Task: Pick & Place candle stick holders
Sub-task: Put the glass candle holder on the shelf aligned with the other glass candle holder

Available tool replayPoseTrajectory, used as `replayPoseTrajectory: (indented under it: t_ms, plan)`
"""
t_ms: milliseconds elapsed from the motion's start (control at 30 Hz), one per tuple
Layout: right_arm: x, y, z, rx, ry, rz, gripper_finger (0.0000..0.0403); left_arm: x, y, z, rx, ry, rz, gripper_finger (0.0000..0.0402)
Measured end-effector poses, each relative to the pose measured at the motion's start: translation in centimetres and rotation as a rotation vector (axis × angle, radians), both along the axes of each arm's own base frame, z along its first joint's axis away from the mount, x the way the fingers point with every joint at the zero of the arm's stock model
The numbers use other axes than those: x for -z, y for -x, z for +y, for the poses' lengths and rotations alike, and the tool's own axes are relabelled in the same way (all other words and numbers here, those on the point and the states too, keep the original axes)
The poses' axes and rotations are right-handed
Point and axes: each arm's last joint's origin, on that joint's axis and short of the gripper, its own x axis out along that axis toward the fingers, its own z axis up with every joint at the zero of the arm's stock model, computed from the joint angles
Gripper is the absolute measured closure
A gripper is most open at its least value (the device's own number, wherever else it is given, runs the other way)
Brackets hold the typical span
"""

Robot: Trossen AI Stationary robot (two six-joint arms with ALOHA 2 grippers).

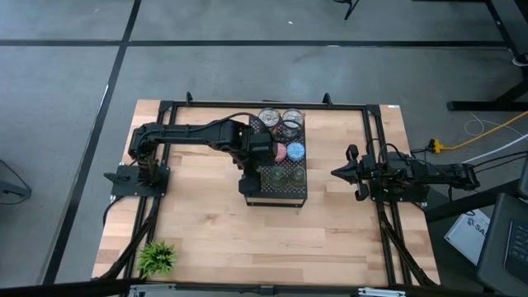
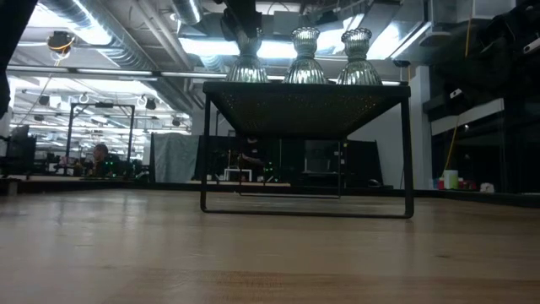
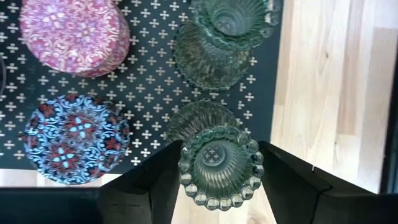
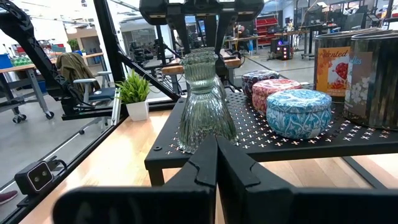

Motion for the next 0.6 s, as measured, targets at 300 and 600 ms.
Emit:
replayPoseTrajectory:
  t_ms: [300, 600]
  plan:
    - [0.0, 0.0, 0.0, 0.0, 0.0, 0.0, 0.0397, 0.0, 0.0, 0.02, -0.005, -0.015, 0.0, 0.019]
    - [0.0, 0.0, 0.0, 0.0, 0.0, 0.0, 0.0397, -0.08, -0.21, 0.0, -0.005, -0.02, -0.024, 0.0182]
